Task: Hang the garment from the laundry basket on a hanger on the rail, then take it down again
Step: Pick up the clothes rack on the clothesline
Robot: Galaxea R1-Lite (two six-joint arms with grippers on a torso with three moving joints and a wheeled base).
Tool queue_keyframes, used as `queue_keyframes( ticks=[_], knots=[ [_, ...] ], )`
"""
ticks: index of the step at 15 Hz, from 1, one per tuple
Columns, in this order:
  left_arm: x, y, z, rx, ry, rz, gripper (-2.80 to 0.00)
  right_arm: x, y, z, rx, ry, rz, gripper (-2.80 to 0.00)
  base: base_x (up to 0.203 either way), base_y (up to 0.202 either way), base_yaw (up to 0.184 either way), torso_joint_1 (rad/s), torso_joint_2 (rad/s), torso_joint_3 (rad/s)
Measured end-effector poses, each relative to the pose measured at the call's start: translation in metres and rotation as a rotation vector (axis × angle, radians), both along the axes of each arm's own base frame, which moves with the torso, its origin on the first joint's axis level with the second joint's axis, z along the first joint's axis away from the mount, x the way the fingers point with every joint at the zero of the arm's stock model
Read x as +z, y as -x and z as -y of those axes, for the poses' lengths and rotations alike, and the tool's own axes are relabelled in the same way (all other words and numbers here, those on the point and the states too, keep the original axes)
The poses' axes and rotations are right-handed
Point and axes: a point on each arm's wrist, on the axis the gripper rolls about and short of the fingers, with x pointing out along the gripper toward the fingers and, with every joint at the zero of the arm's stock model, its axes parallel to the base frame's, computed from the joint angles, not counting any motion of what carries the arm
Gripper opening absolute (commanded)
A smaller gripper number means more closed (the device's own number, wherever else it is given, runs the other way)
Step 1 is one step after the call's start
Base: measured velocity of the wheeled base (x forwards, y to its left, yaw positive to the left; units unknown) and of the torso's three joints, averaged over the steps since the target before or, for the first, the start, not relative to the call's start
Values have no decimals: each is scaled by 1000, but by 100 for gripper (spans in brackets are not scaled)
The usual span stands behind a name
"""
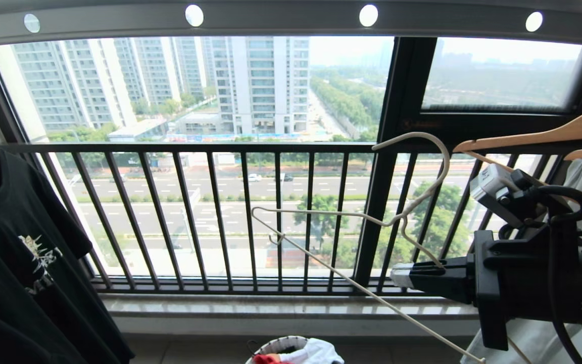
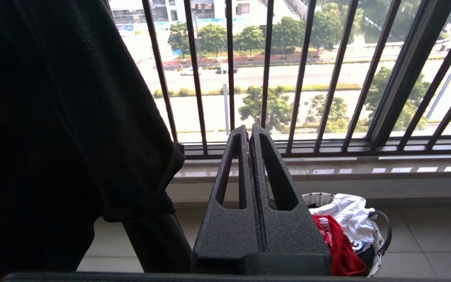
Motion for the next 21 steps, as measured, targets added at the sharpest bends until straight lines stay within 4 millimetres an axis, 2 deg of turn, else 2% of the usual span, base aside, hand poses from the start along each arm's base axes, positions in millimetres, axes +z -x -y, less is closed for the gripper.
queue_keyframes(
  ticks=[21],
  knots=[
    [0,0,0,0,0,1,-280,-2,0,2,-8,5,-3,-280,0,0,0,-158,349,191]
  ],
)
